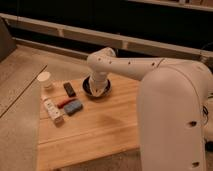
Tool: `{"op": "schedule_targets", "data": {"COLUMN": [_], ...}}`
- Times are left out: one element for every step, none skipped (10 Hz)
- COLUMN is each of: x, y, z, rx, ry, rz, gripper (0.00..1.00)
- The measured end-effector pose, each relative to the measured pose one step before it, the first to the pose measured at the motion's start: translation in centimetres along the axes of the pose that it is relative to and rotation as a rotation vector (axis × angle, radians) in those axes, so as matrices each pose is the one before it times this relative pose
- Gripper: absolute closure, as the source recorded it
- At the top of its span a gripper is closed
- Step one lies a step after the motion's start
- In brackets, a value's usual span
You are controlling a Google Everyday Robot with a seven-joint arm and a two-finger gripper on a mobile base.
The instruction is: Push the ceramic bowl across the table
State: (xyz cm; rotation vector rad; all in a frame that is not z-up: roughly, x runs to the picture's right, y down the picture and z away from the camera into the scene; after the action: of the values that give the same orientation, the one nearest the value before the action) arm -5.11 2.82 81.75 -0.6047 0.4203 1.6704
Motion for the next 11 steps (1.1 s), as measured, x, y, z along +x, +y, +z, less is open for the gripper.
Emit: {"op": "schedule_targets", "data": {"x": [0.004,0.002,0.013,-0.020,0.085,0.302,0.356,0.428,0.026,-0.326,-0.311], "y": [0.002,-0.015,0.005,-0.024,-0.122,0.087,0.268,0.404,0.012,-0.531,-0.470], "z": [-0.007,0.000,0.026,-0.085,0.369,0.888,0.760,1.270,1.096,0.911,0.607], "rx": [-0.00003,0.00013,0.00021,0.00157,0.00140,0.00296,0.00254,0.00782,0.00750,0.01995,0.02158], "ry": [-0.00003,0.00002,0.00037,-0.00194,0.00805,0.02153,0.02223,0.03596,0.02838,0.02767,0.01997], "rz": [-0.00008,0.00012,-0.00024,-0.00134,0.00140,-0.00119,-0.00259,-0.00241,0.00699,0.01869,0.01373], "gripper": [1.00,1.00,1.00,1.00,1.00,1.00,1.00,1.00,1.00,1.00,1.00]}}
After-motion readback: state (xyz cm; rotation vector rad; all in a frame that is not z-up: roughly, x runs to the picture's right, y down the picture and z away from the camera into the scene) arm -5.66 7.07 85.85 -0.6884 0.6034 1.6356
